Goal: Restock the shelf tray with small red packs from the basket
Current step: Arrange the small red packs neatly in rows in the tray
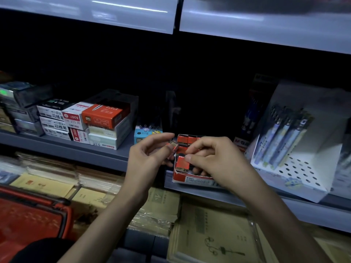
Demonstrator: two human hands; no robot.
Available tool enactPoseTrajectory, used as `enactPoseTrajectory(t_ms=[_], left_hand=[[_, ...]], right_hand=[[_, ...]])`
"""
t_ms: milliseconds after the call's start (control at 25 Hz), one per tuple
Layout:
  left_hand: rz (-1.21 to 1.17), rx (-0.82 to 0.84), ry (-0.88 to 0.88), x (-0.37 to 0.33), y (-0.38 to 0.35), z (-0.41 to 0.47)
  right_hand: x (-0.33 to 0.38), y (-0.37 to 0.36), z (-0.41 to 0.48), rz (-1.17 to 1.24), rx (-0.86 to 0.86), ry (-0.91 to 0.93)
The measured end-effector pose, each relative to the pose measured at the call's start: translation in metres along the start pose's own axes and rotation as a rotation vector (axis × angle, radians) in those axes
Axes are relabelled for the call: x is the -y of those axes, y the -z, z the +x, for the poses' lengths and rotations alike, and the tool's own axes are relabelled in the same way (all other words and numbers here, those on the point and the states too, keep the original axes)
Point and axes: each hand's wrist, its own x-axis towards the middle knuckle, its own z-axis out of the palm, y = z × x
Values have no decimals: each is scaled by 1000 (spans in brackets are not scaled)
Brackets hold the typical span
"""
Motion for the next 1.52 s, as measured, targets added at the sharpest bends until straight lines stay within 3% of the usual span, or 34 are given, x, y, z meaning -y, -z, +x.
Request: enactPoseTrajectory(t_ms=[360, 640, 1120, 1320, 1520], left_hand=[[-21, 0, 11, 0, -1, -3], [-39, -5, 17, -1, 0, -3], [-64, 45, -3, -2, 1, -2], [-102, 78, -87, -11, 3, -7], [-67, 125, -149, -17, 1, -8]], right_hand=[[5, -3, -4, -78, -9, 14], [10, 4, -5, 77, 17, -126], [10, -12, -8, -151, -124, -5], [17, 4, -11, -9, -193, 50], [23, 1, -10, 169, -139, 88]])
